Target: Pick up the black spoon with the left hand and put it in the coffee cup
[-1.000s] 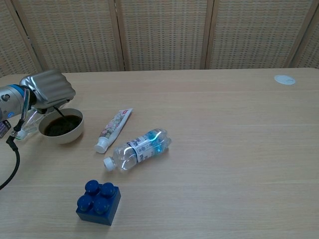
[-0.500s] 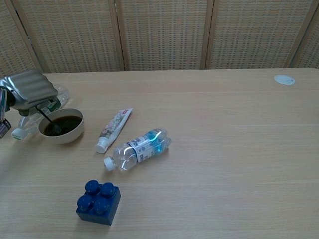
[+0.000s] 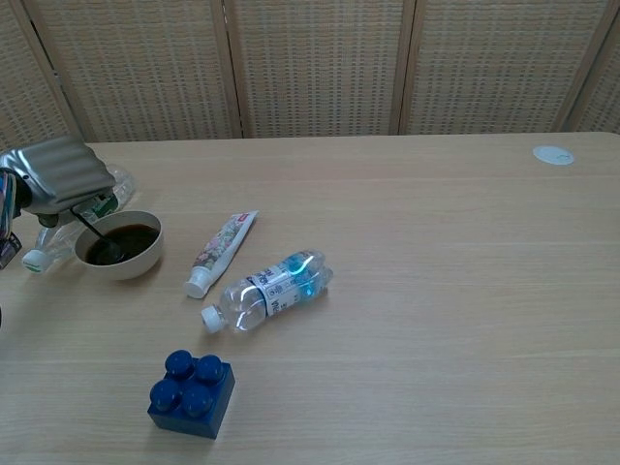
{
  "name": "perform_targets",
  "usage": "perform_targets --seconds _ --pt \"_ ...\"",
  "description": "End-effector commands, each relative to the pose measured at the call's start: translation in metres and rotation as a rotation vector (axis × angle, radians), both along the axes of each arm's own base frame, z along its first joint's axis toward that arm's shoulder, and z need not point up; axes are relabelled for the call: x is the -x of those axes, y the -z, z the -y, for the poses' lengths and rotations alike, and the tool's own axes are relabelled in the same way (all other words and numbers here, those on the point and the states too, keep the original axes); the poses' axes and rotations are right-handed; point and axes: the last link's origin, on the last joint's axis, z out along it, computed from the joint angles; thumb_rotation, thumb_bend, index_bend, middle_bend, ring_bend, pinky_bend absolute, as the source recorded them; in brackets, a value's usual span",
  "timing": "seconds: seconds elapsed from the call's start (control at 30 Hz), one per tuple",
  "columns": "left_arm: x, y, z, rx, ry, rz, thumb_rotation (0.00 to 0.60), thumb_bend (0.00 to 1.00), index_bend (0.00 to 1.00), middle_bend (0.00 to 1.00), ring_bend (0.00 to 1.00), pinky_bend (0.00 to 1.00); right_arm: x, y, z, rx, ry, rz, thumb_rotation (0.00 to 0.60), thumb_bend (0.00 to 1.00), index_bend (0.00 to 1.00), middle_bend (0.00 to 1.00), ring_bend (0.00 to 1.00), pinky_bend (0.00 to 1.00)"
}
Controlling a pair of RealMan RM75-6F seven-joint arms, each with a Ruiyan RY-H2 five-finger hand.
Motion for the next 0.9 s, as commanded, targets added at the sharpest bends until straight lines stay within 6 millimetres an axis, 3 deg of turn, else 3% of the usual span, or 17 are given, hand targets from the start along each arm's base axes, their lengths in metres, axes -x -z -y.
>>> perform_targets --seconds 0.03,0.2,0.47,0.9 --pt "-0.002 -0.001 0.000 -0.007 -0.005 -0.002 0.600 0.29 0.60 0.88 0.80 0.72 0.000 0.000 0.000 0.000 0.000 0.000 0.600 0.19 0.22 0.08 0.00 0.00" --pt "-0.002 -0.002 0.001 -0.008 -0.014 -0.007 0.600 0.20 0.58 0.88 0.80 0.72 0.000 0.000 -0.001 0.001 0.000 0.001 0.600 0.19 0.22 0.08 0.00 0.00" --pt "0.001 -0.006 0.004 -0.016 -0.033 -0.006 0.600 0.16 0.53 0.88 0.80 0.72 0.000 -0.001 0.000 0.002 -0.006 0.002 0.600 0.19 0.22 0.08 0.00 0.00" --pt "0.004 -0.013 0.010 -0.035 -0.070 0.039 0.600 0.16 0.36 0.88 0.80 0.72 0.000 -0.001 0.000 0.003 -0.011 0.004 0.600 0.19 0.22 0.08 0.00 0.00"
